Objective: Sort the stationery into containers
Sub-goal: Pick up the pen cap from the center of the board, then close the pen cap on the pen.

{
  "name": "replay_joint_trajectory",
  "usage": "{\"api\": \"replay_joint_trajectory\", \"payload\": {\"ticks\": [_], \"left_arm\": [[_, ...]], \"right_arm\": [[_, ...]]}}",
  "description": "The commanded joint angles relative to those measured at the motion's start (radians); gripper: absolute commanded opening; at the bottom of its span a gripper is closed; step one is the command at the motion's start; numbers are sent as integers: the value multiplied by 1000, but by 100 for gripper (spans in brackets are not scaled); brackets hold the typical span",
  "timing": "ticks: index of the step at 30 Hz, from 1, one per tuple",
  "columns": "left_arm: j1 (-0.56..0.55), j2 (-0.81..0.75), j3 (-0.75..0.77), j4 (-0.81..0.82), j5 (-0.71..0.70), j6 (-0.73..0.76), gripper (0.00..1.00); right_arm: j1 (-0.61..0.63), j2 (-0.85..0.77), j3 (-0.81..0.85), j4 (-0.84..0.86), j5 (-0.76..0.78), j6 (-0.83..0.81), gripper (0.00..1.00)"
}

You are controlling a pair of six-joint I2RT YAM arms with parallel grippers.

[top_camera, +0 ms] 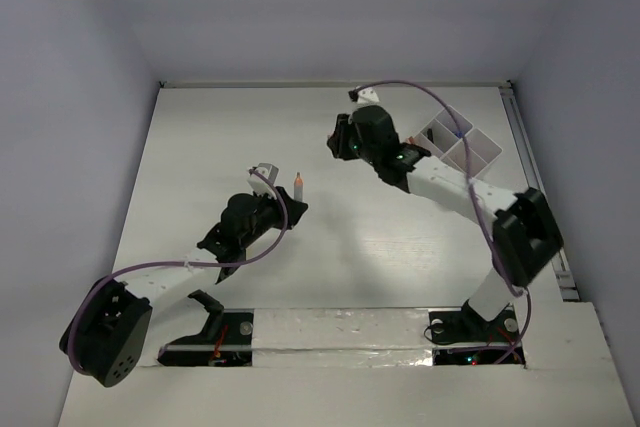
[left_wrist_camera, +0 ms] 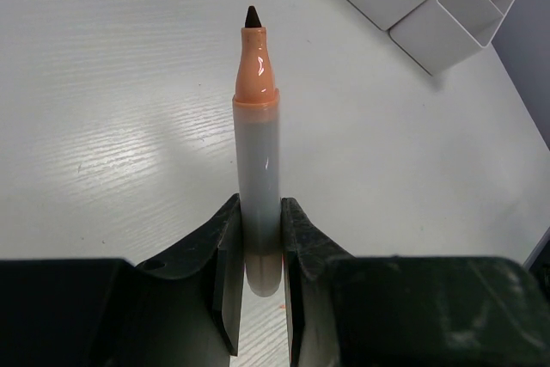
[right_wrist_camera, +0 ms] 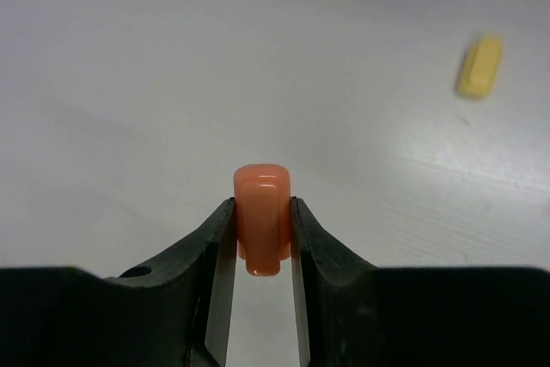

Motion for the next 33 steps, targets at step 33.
{"api": "replay_joint_trajectory", "payload": {"ticks": [33], "left_arm": [[-4, -85, 9, 66, -22, 12, 0]], "right_arm": [[148, -73, -134, 549, -245, 242, 0]]}}
